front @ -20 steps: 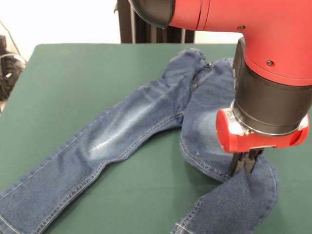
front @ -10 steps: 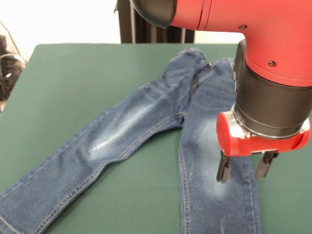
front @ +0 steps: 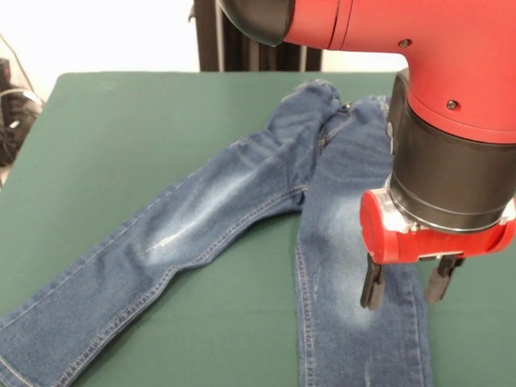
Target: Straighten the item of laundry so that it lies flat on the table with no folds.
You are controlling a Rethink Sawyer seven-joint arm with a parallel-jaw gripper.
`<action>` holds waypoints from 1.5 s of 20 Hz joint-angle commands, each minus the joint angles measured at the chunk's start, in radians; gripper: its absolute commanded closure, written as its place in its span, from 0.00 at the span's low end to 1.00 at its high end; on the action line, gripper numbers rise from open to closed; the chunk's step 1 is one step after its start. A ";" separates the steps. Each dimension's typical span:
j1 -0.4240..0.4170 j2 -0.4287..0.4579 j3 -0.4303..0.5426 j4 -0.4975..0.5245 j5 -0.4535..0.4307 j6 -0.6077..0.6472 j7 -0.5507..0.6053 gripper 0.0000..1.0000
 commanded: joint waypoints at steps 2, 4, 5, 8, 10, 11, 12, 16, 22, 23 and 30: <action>0.048 0.034 0.084 0.089 -0.009 -0.025 0.147 0.00; 0.048 0.030 0.073 0.112 -0.004 -0.043 0.142 0.00; 0.048 0.027 0.069 0.125 -0.001 -0.050 0.145 0.00; 0.046 0.019 0.060 0.155 0.006 -0.061 0.163 0.00; 0.045 0.005 0.053 0.196 0.013 -0.087 0.173 0.00; 0.044 -0.007 0.047 0.227 0.017 -0.102 0.180 0.00; 0.043 -0.020 0.042 0.265 0.021 -0.120 0.185 0.00; 0.039 -0.122 0.019 0.500 0.031 -0.232 0.209 0.00; 0.024 -0.250 0.022 0.800 0.027 -0.410 0.208 0.00; 0.021 -0.264 0.024 0.837 0.024 -0.441 0.206 0.00; 0.009 -0.340 0.029 1.032 0.016 -0.616 0.212 0.00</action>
